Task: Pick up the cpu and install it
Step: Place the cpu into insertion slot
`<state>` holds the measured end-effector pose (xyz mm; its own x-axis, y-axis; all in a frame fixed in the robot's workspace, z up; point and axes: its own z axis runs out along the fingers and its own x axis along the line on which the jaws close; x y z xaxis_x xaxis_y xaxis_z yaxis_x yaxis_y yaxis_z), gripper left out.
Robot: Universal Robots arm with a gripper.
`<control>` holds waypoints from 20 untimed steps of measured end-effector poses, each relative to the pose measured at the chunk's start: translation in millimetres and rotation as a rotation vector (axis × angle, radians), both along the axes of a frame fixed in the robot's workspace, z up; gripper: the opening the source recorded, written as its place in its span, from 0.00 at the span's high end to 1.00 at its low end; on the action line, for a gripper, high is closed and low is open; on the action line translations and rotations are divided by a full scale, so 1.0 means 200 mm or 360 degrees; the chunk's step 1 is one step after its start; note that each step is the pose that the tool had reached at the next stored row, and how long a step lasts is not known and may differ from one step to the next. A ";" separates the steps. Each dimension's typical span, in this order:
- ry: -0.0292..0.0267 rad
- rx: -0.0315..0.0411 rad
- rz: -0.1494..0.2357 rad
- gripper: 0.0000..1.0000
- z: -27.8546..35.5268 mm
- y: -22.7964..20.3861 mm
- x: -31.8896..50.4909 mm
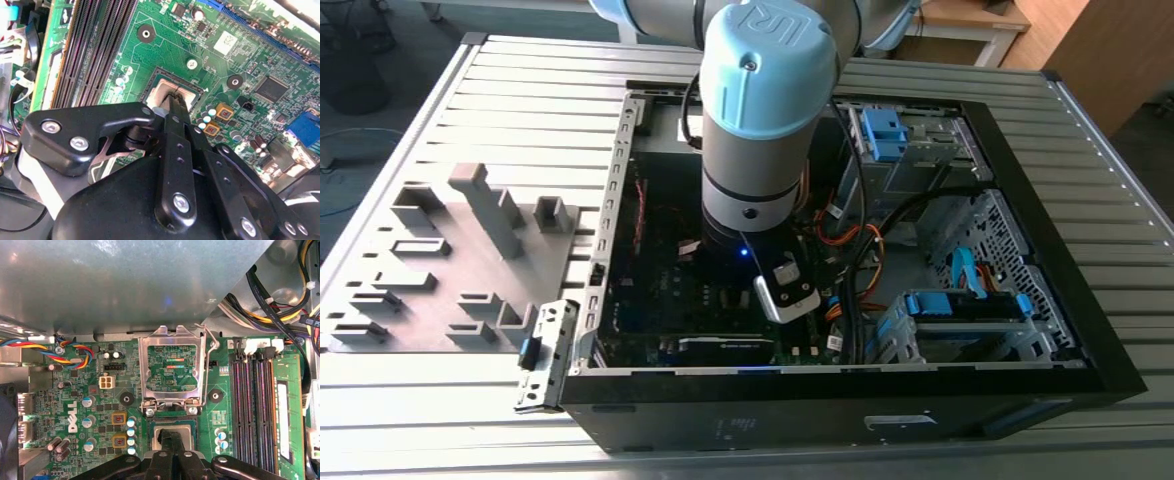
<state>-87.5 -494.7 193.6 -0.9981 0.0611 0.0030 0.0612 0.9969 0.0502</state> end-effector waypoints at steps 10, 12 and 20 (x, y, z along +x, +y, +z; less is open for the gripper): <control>-0.00001 0.0000 0.0000 0.89 0.044 0.000 0.000; -0.00003 0.0001 0.0000 0.89 0.048 0.000 0.000; -0.00001 0.0000 0.0000 0.89 0.057 0.000 0.000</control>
<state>-87.5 -494.7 204.9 -0.9981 0.0611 0.0029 0.0612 0.9969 0.0503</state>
